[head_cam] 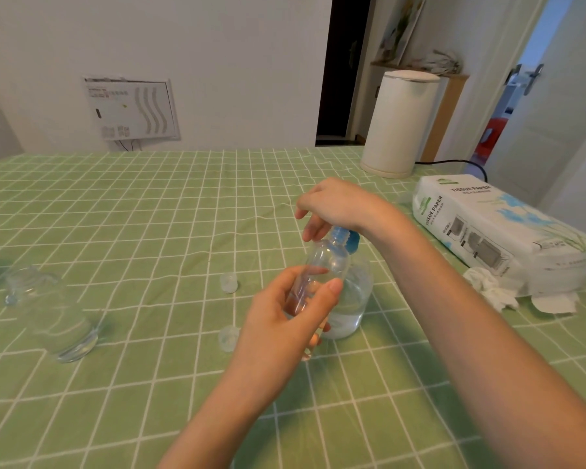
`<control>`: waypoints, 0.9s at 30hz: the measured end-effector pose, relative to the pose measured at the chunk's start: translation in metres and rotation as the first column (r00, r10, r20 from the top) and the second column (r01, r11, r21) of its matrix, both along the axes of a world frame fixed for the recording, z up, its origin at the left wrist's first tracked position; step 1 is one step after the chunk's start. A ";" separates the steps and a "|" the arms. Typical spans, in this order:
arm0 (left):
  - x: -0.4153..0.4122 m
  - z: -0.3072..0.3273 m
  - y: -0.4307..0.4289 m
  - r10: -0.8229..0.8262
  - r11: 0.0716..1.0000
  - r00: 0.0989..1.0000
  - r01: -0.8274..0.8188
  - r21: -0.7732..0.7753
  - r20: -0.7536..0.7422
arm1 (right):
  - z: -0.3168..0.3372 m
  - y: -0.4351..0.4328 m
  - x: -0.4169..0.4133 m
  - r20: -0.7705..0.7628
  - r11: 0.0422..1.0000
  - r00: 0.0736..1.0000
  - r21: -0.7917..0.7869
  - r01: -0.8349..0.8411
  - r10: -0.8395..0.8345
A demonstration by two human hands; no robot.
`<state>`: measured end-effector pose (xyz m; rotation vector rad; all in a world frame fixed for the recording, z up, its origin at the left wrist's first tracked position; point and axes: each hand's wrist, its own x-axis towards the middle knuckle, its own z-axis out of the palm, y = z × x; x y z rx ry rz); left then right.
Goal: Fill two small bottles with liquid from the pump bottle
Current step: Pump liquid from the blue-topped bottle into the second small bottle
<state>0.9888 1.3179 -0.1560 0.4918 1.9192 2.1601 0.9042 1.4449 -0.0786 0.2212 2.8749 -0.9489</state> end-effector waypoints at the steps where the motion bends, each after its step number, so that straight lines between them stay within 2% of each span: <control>1: 0.000 0.000 0.000 0.000 1.000 1.000 0.000 -0.003 -0.010 | 0.003 0.000 -0.001 -0.010 1.000 1.000 0.018 -0.002 0.003; 5: -0.002 0.003 0.001 -0.005 1.000 1.000 0.005 0.002 -0.021 | 0.010 -0.001 -0.006 -0.012 0.994 1.000 0.110 -0.017 0.018; 27: -0.001 -0.001 -0.001 -0.007 1.000 0.999 0.007 -0.012 -0.031 | -0.006 0.001 -0.002 0.007 0.998 1.000 -0.063 0.005 -0.005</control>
